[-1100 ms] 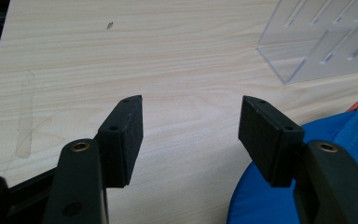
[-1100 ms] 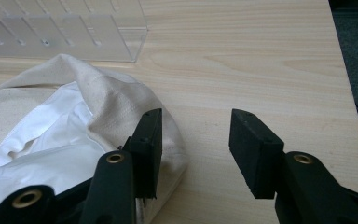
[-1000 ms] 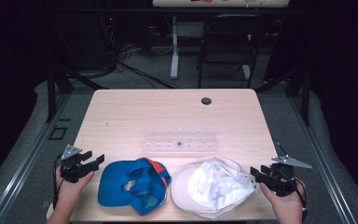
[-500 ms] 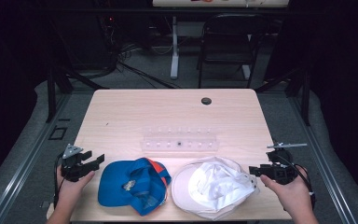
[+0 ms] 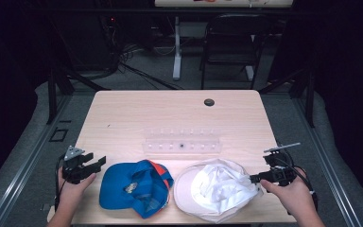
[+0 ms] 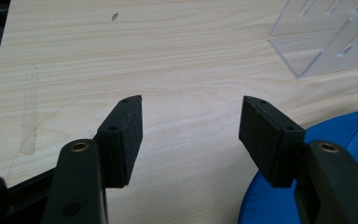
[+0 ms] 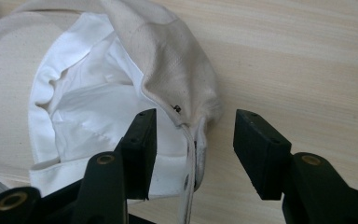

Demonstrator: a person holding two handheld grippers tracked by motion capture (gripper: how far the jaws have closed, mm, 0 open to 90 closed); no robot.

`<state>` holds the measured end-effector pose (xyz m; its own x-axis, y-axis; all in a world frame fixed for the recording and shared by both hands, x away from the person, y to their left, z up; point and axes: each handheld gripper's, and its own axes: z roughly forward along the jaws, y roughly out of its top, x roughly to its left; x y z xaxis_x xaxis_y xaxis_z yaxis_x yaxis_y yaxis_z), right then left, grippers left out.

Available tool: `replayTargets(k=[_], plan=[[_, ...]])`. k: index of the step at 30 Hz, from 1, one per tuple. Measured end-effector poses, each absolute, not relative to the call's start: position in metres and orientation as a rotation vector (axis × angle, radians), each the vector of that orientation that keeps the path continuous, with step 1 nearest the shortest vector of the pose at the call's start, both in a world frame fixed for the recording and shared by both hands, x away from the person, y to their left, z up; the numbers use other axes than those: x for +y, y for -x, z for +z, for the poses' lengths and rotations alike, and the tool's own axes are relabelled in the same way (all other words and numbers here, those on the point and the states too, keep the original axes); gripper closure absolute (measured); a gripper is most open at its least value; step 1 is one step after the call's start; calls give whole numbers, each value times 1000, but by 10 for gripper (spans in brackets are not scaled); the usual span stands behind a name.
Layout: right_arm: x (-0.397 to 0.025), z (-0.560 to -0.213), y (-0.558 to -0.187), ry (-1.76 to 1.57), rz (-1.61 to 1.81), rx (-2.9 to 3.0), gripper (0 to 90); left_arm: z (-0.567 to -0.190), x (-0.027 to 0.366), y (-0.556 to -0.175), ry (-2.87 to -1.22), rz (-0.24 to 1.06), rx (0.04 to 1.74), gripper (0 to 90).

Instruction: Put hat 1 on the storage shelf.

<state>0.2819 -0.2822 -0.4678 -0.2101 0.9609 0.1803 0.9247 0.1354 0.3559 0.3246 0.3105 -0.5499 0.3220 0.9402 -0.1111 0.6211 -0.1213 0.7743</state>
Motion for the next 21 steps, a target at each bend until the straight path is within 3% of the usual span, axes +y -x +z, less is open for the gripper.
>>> replayTargets(k=[12, 21], plan=[[-271, -492, -290, -1893, 469, 2341, 526, -552, 309, -326, -1836, 543, 1384, 404], [-265, -505, -297, -1902, 381, 2381, 645, -553, 310, -327, -1836, 538, 1388, 404]])
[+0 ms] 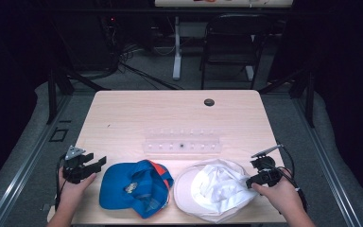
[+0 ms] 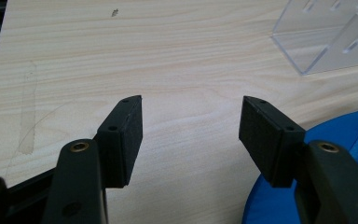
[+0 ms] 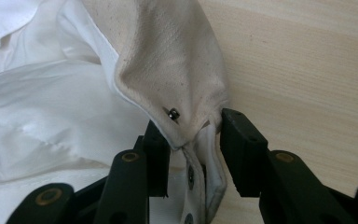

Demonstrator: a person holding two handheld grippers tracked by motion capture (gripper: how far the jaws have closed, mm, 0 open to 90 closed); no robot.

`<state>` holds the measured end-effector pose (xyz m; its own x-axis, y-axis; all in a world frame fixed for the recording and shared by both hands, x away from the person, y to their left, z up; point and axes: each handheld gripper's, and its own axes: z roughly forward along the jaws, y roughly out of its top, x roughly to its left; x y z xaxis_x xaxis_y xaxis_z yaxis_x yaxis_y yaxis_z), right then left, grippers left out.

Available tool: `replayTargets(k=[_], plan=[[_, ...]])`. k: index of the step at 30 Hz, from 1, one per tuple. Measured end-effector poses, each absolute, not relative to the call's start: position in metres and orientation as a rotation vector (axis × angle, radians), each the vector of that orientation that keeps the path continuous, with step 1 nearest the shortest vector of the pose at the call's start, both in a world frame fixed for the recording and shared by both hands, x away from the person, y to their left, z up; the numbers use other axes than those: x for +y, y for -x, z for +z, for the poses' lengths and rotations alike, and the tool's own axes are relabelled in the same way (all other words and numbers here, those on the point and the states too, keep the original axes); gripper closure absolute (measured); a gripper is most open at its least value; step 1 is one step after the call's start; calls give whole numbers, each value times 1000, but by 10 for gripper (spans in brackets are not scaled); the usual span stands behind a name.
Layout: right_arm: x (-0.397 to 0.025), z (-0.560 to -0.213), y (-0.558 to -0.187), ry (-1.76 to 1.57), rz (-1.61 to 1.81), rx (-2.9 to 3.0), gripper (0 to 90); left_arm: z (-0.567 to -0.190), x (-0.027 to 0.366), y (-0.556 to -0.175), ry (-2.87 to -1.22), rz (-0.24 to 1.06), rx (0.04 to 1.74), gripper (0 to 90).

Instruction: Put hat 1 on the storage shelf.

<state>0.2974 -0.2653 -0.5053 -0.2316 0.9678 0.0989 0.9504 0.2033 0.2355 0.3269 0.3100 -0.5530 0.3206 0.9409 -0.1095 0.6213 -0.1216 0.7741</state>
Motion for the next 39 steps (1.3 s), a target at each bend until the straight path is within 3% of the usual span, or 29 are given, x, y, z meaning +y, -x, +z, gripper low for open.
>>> replayTargets(k=[14, 30, 39], plan=[[-254, -493, -305, -1896, 271, 2428, 779, -553, 310, -327, -1834, 540, 1389, 404], [-248, -443, -316, -1852, 222, 2354, 786, -552, 312, -327, -1836, 538, 1391, 404], [-256, -438, -313, -1888, 214, 2361, 787, -552, 311, -327, -1840, 535, 1395, 404]])
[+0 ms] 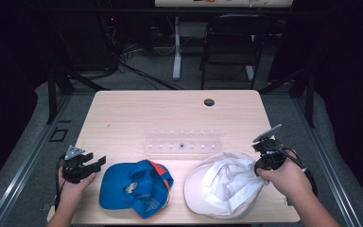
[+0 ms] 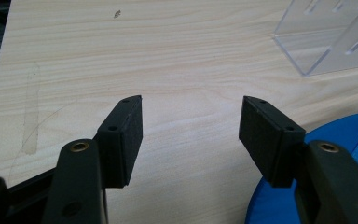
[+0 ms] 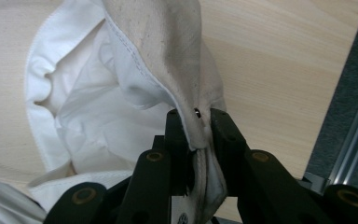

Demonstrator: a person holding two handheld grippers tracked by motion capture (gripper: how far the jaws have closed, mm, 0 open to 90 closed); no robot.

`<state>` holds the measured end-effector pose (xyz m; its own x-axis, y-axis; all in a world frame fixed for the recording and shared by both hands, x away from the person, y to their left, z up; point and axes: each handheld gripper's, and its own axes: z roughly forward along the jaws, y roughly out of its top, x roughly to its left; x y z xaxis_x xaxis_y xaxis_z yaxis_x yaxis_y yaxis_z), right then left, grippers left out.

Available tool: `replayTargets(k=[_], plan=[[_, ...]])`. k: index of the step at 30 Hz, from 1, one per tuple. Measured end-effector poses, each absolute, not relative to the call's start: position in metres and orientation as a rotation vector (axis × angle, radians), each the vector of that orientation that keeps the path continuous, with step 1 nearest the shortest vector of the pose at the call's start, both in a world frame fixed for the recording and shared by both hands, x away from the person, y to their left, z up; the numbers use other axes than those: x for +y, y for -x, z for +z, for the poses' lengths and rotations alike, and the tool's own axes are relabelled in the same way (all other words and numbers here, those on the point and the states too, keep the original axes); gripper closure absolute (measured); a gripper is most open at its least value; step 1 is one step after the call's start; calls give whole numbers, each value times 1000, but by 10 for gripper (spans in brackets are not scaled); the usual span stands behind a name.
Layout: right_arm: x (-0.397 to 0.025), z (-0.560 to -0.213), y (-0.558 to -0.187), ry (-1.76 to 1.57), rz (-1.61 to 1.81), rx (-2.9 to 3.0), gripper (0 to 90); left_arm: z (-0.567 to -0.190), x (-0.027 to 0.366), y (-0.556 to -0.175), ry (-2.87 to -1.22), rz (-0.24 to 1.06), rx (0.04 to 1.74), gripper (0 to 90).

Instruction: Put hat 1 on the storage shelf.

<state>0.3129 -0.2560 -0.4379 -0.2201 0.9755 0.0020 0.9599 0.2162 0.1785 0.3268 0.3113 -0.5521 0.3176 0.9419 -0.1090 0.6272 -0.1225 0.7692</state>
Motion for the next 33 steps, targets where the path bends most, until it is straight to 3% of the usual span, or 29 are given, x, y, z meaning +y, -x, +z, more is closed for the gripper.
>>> replayTargets(k=[33], plan=[[-272, -391, -310, -2324, 1057, 2371, 794, -552, 312, -326, -1839, 544, 1394, 404]])
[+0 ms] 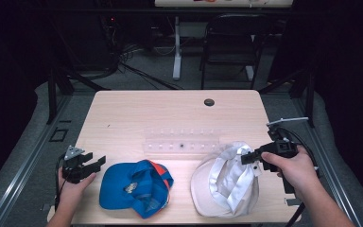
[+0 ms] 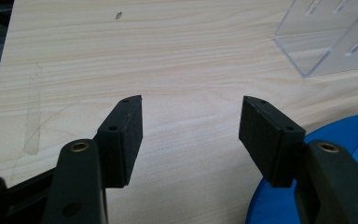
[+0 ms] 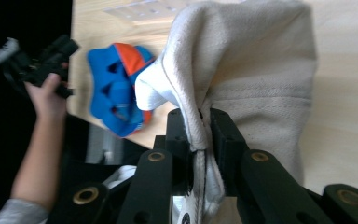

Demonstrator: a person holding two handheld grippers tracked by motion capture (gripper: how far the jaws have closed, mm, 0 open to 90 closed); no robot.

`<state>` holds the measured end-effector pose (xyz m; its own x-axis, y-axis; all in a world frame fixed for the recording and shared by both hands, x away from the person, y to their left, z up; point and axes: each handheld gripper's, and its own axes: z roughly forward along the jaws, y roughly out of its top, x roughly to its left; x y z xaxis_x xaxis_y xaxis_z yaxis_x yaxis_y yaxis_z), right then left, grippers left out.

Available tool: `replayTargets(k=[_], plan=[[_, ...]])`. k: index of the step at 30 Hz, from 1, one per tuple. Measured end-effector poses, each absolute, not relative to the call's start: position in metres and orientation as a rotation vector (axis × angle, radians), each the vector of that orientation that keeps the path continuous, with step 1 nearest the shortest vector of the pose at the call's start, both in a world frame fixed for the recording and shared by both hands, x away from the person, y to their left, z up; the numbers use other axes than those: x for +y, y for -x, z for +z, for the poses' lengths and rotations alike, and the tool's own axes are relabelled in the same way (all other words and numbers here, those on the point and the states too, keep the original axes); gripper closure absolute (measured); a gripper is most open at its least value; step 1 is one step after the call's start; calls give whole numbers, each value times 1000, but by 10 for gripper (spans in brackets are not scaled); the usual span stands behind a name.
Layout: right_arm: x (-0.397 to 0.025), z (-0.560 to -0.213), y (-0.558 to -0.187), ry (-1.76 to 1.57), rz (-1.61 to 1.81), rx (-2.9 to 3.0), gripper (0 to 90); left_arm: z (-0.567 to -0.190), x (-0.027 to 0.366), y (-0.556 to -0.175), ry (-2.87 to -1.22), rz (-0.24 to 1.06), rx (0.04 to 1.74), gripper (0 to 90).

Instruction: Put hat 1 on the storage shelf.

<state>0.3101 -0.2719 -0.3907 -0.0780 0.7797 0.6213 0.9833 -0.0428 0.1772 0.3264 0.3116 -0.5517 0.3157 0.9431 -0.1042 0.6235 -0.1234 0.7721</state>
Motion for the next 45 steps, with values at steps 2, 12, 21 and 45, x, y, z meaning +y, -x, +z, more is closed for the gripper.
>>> replayTargets(k=[2, 12, 21, 45], plan=[[-273, -392, -310, 1868, -863, -1865, 794, -552, 312, -326, -1839, 544, 1394, 404], [-265, -382, -311, 1826, -904, -1817, 797, -552, 312, -326, -1837, 545, 1394, 404], [-255, -356, -312, 1789, -965, -1831, 798, -552, 312, -326, -1822, 550, 1389, 404], [-250, -316, -331, 1744, -1149, -1705, 798, -551, 310, -326, -1841, 546, 1374, 404]])
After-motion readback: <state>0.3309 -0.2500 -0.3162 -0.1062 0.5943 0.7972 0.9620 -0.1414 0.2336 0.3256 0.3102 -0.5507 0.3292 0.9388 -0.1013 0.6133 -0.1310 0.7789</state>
